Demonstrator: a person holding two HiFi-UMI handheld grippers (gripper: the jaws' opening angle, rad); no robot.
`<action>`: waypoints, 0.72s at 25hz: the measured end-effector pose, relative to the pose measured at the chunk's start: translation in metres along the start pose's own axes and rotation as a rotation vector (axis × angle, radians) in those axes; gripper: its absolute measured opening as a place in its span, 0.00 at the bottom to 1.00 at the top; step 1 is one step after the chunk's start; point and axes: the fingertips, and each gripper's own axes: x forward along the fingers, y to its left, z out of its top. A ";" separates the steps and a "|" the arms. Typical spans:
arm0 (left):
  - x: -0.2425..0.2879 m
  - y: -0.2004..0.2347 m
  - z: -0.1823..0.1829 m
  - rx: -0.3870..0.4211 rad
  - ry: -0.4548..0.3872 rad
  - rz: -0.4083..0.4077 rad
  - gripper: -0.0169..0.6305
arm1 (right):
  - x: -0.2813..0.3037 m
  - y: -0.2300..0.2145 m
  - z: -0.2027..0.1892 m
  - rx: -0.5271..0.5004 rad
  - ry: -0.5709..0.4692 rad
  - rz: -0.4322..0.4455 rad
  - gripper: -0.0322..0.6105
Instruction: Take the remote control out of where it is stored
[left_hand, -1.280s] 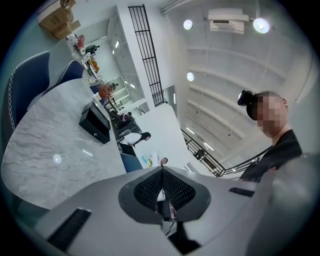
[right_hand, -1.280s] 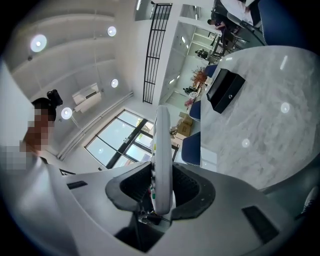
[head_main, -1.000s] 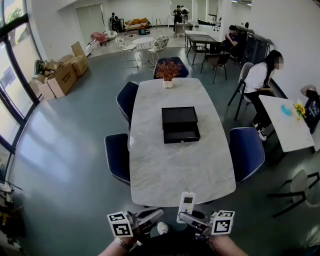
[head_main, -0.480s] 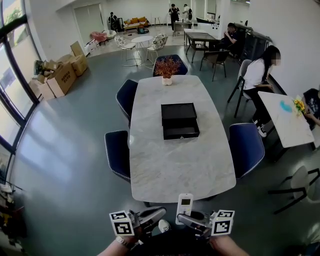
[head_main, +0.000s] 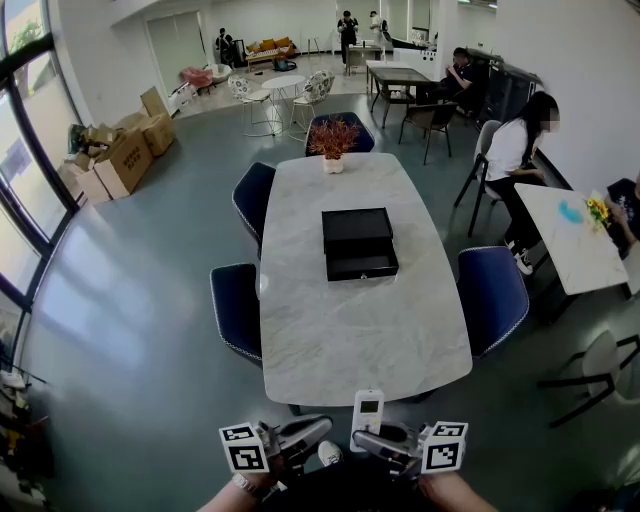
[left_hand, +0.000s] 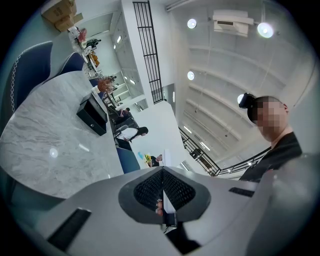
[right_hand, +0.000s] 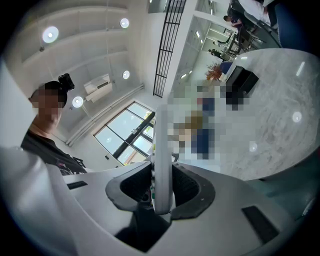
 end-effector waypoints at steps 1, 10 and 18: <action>0.000 0.000 0.000 0.001 0.000 0.000 0.04 | 0.000 0.000 0.000 0.001 0.001 0.000 0.25; 0.001 0.001 0.000 0.003 -0.002 -0.003 0.03 | -0.002 -0.002 0.000 0.004 -0.004 -0.001 0.25; -0.001 0.003 0.001 -0.001 -0.006 0.001 0.03 | 0.002 -0.002 -0.001 -0.001 0.012 0.002 0.25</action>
